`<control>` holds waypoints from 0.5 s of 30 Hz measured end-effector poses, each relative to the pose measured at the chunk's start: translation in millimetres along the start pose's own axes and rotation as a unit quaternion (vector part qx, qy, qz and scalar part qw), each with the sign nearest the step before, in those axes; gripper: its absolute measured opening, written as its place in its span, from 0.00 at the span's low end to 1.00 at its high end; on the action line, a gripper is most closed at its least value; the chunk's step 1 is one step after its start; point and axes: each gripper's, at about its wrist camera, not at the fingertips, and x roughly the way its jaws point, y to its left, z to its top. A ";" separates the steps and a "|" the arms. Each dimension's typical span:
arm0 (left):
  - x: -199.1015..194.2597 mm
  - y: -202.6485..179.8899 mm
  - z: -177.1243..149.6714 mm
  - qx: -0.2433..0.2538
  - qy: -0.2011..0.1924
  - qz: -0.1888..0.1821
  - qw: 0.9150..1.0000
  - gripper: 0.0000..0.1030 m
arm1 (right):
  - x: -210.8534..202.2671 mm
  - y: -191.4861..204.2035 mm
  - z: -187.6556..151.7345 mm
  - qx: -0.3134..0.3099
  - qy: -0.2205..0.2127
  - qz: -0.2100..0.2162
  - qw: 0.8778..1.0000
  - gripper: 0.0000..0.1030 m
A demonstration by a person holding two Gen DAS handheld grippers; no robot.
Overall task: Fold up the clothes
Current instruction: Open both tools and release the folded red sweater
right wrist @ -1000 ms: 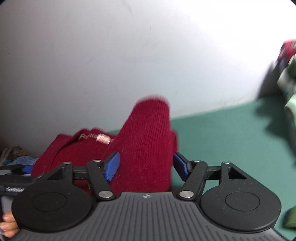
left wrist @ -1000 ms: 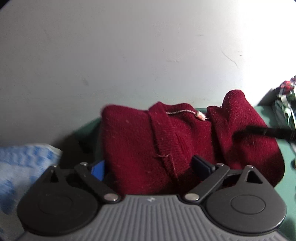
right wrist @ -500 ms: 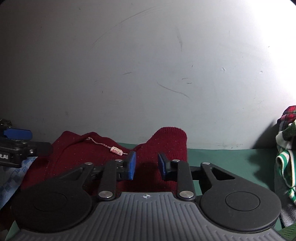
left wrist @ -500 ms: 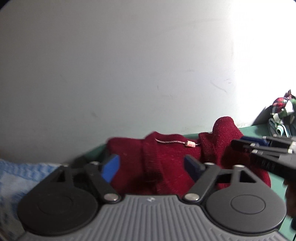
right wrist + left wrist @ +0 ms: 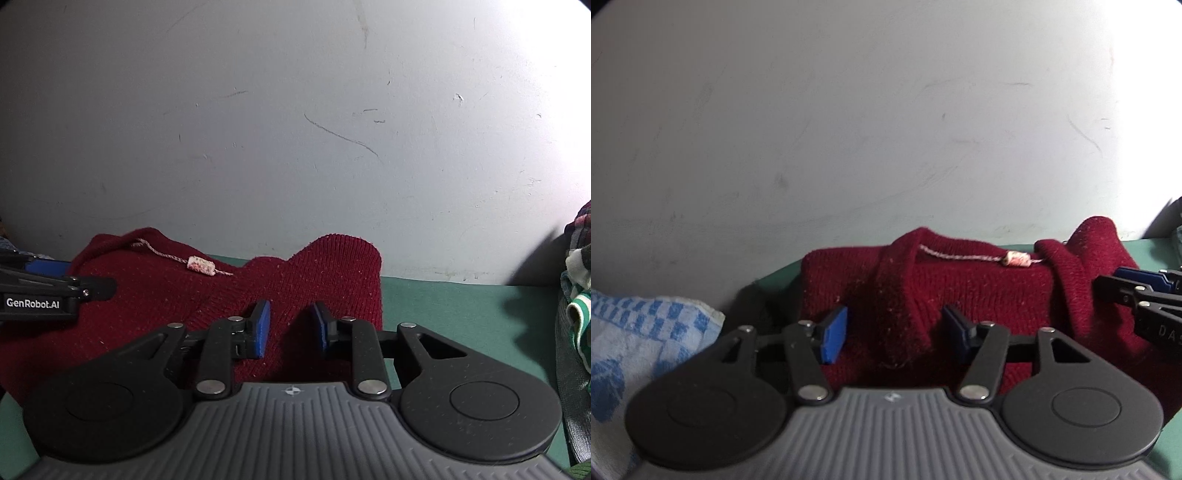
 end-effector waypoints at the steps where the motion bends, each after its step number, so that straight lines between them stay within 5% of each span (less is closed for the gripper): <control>1: 1.6 1.0 -1.4 -0.006 0.001 0.001 1.000 0.65 | 3.2 1.0 -0.9 -0.001 0.000 0.000 1.000 0.24; 12: -26.0 -0.8 14.9 0.004 -0.025 0.002 1.000 0.62 | -15.3 -5.2 13.8 0.032 -0.038 0.023 0.999 0.26; 15: -10.9 1.5 24.9 -0.008 -0.006 0.015 1.000 0.59 | -5.3 -5.3 20.9 0.030 -0.028 0.003 0.999 0.26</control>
